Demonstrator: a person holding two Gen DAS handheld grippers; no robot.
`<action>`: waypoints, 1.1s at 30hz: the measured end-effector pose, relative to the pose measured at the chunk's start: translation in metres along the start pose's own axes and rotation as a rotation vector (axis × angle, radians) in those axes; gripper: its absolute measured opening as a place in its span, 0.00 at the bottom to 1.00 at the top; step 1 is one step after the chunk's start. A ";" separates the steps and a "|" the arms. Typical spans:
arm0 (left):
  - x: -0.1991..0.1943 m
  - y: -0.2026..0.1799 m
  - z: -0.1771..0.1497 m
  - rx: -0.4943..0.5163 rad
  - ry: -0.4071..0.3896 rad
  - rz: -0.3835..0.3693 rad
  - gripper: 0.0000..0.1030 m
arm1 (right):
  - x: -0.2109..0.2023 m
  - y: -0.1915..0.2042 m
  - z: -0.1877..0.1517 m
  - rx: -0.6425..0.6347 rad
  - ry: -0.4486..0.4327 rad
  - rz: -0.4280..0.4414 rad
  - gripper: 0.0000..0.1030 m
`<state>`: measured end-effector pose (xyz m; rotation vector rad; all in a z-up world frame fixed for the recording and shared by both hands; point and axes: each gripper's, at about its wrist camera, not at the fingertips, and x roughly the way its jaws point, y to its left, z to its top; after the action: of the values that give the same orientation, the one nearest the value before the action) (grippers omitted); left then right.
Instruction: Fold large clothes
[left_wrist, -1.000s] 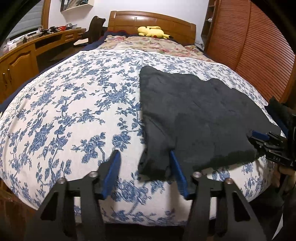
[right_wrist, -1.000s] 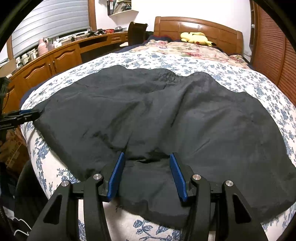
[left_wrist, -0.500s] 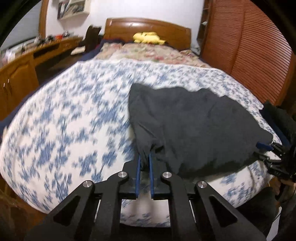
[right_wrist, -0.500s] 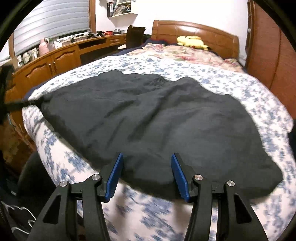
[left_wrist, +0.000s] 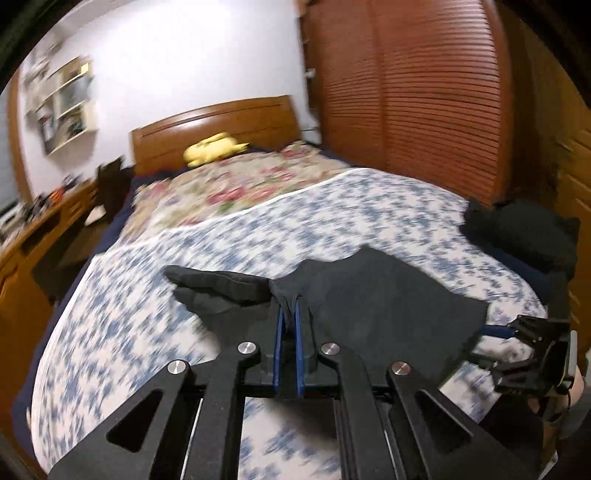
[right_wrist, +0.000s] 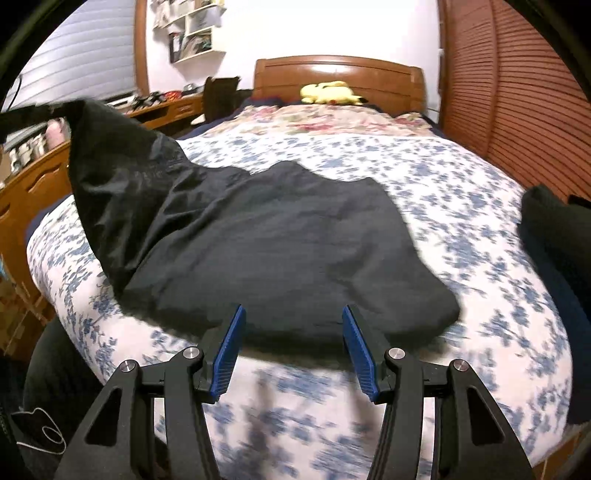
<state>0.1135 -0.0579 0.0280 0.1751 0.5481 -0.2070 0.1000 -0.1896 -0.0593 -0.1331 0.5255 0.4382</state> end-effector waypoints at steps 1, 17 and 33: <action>0.003 -0.010 0.006 0.018 -0.002 -0.010 0.06 | -0.004 -0.005 -0.001 0.004 -0.005 -0.007 0.54; 0.029 -0.136 0.037 0.183 -0.040 -0.188 0.00 | -0.037 -0.045 -0.017 0.044 0.018 -0.114 0.54; 0.010 -0.017 -0.025 -0.008 -0.001 -0.094 0.20 | -0.001 -0.005 0.042 0.022 -0.037 -0.024 0.54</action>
<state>0.1056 -0.0703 -0.0005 0.1414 0.5567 -0.2959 0.1202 -0.1846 -0.0223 -0.1101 0.4914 0.4110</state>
